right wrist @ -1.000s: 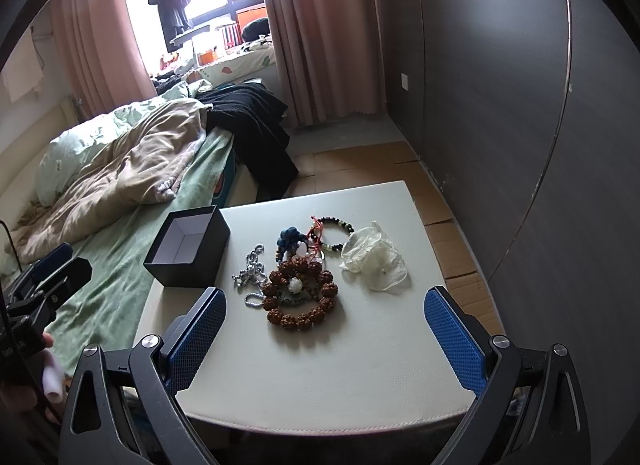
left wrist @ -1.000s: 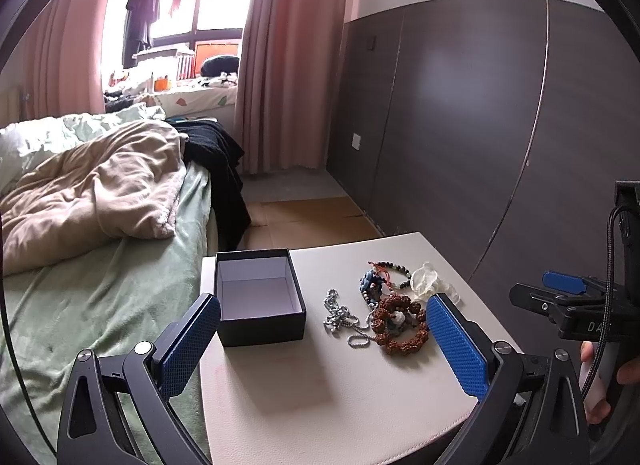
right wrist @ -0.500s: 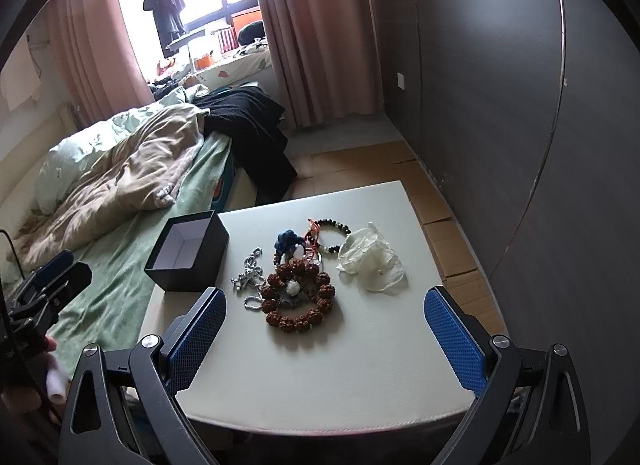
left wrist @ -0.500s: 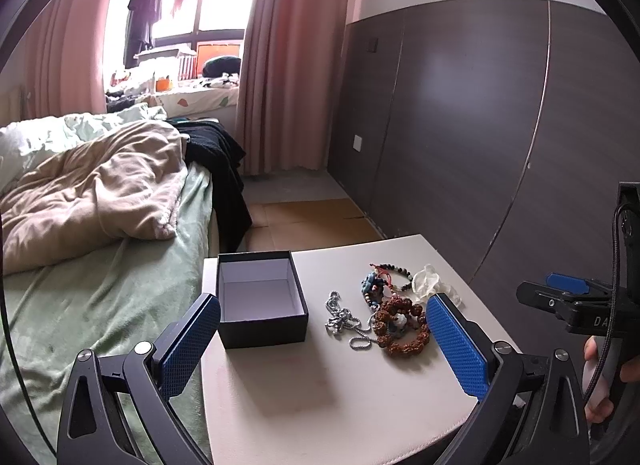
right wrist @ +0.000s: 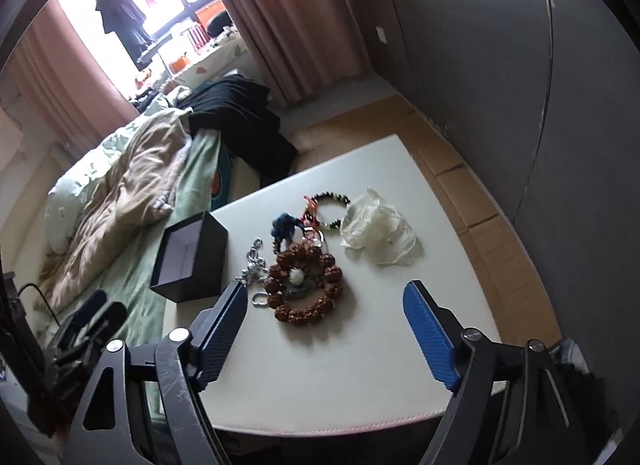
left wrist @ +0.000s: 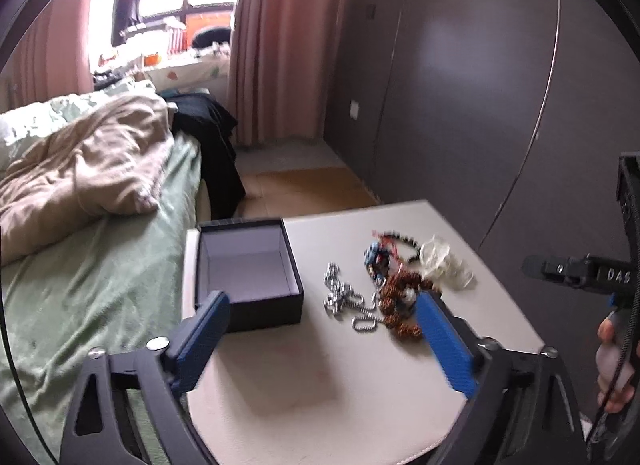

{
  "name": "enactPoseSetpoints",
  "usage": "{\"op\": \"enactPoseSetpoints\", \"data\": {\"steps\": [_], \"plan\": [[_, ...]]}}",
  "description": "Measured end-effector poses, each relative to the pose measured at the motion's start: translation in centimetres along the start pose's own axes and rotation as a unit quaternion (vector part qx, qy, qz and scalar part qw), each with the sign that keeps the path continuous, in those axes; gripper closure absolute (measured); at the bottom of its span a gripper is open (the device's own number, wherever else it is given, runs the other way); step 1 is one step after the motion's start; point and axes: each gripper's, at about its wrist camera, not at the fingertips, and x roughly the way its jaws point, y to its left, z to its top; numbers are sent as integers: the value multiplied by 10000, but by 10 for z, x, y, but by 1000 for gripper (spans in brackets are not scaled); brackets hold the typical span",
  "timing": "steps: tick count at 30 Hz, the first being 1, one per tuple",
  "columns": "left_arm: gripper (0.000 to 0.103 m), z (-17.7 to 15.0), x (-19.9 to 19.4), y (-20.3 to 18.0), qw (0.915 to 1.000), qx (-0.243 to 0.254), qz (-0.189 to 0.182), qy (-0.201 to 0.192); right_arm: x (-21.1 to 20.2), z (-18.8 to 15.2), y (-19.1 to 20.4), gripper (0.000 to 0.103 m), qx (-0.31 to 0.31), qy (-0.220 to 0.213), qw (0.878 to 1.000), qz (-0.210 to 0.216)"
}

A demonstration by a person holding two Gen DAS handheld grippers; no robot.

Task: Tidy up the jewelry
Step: 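Lower the right gripper onto the brown bead bracelet and close it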

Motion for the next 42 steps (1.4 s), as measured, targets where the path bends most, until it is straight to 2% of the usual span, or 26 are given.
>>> {"op": "enactPoseSetpoints", "data": {"steps": [1,5,8,16,19,22,27,29,30,31,33,38,42], "plan": [[29,-1,10,0,9998,-5,-6,181,5,1,-3,34,46,61,10000,10],[31,-5,33,3,9987,-100,-4,498,38,2,-19,41,413,594,9971,229],[34,-4,42,5,9983,-140,-46,570,59,4,-27,45,585,864,9942,272],[38,-1,62,0,9974,-45,-87,710,92,12,-25,48,632,1126,9914,208],[39,0,69,-1,9971,-4,-90,756,108,15,-20,54,540,1263,9904,136],[41,1,76,0,9968,17,-70,800,125,17,-14,55,389,1395,9894,65],[46,2,85,5,9961,-78,-124,872,143,18,-4,56,92,1480,9889,-44],[47,3,87,8,9960,-125,-178,869,147,20,0,63,-44,1428,9896,-149],[47,4,88,8,9960,-132,-202,864,150,20,0,77,-72,1476,9889,-119],[47,5,89,8,9960,-125,-221,860,152,21,-1,82,-83,1511,9885,-81],[47,6,90,6,9960,-98,-254,845,150,22,-1,82,-198,1506,9884,-86],[47,8,95,-3,9956,33,-444,823,121,37,-7,82,-122,1115,9937,83],[47,6,106,-12,9939,106,-543,950,109,42,-14,82,-60,960,9954,46]]}}
